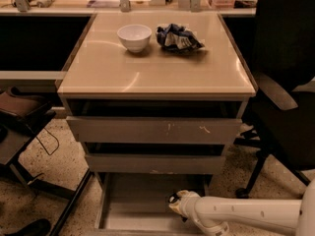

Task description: Pick rxbar chocolate from bottom drawer and place on counter

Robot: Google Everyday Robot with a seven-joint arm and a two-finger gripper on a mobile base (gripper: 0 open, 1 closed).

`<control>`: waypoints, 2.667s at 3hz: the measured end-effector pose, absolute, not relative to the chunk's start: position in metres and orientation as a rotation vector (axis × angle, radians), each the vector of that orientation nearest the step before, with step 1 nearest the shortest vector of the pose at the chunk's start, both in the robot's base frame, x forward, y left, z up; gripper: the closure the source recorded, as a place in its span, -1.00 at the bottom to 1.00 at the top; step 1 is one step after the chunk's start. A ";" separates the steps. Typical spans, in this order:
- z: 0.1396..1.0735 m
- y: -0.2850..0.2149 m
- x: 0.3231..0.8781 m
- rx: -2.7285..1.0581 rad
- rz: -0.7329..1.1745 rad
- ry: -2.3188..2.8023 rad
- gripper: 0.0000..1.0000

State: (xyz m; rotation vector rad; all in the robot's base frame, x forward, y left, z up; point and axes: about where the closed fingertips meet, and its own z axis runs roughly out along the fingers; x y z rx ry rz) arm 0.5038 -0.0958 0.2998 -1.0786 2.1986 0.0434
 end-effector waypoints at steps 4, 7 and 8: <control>0.519 -0.115 0.335 -0.872 -0.101 2.140 1.00; 0.537 -0.114 0.386 -0.934 -0.051 2.154 1.00; 0.597 -0.107 0.451 -0.918 0.000 2.128 1.00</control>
Offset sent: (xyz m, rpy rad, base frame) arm -0.1921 -0.0232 0.3379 -0.0735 -0.3331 -0.0536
